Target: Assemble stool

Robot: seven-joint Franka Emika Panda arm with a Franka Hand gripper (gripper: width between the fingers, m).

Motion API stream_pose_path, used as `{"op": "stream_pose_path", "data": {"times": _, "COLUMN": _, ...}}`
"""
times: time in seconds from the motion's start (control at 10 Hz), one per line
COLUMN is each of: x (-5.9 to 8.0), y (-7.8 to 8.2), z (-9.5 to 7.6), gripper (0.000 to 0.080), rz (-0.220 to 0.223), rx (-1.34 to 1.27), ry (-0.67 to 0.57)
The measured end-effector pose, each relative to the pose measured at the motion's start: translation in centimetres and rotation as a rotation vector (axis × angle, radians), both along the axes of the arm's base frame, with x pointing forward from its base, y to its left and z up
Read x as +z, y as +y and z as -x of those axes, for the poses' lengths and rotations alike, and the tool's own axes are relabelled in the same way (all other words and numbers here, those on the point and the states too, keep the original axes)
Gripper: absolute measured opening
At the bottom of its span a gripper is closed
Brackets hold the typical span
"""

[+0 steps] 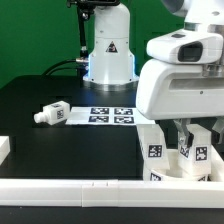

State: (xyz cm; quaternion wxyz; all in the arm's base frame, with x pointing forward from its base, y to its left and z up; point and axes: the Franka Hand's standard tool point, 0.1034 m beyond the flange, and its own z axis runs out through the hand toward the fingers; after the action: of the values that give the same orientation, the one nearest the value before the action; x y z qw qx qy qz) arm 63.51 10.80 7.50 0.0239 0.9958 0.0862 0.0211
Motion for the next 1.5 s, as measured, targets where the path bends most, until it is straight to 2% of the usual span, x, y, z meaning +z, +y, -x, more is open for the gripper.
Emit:
{"op": "stream_pose_path", "data": {"times": 0.2, "x": 0.37, "y": -0.03, "z": -0.44, "gripper": 0.0334, "rz": -0.034, "rx": -0.333, "ry": -0.019}}
{"op": "stream_pose_path", "data": {"times": 0.4, "x": 0.44, "y": -0.41, "z": -0.74, "gripper": 0.0335, "rz": -0.15, "rx": -0.767, "ry": -0.002}}
{"op": "stream_pose_path", "data": {"times": 0.8, "x": 0.24, "y": -0.31, "z": -0.58, "gripper": 0.0335, "rz": -0.148, "rx": -1.016, "ry": 0.006}}
{"op": "stream_pose_path", "data": {"times": 1.0, "x": 0.01, "y": -0.33, "z": -0.56, "gripper": 0.0335, "rz": -0.187, "rx": -1.383, "ry": -0.02}}
{"op": "stream_pose_path", "data": {"times": 1.1, "x": -0.29, "y": 0.15, "z": -0.46, "gripper": 0.0337, "rz": -0.22, "rx": -1.633, "ry": -0.036}}
{"op": "stream_pose_path", "data": {"times": 1.5, "x": -0.29, "y": 0.25, "z": -0.43, "gripper": 0.0337, "rz": -0.239, "rx": -1.862, "ry": -0.031}}
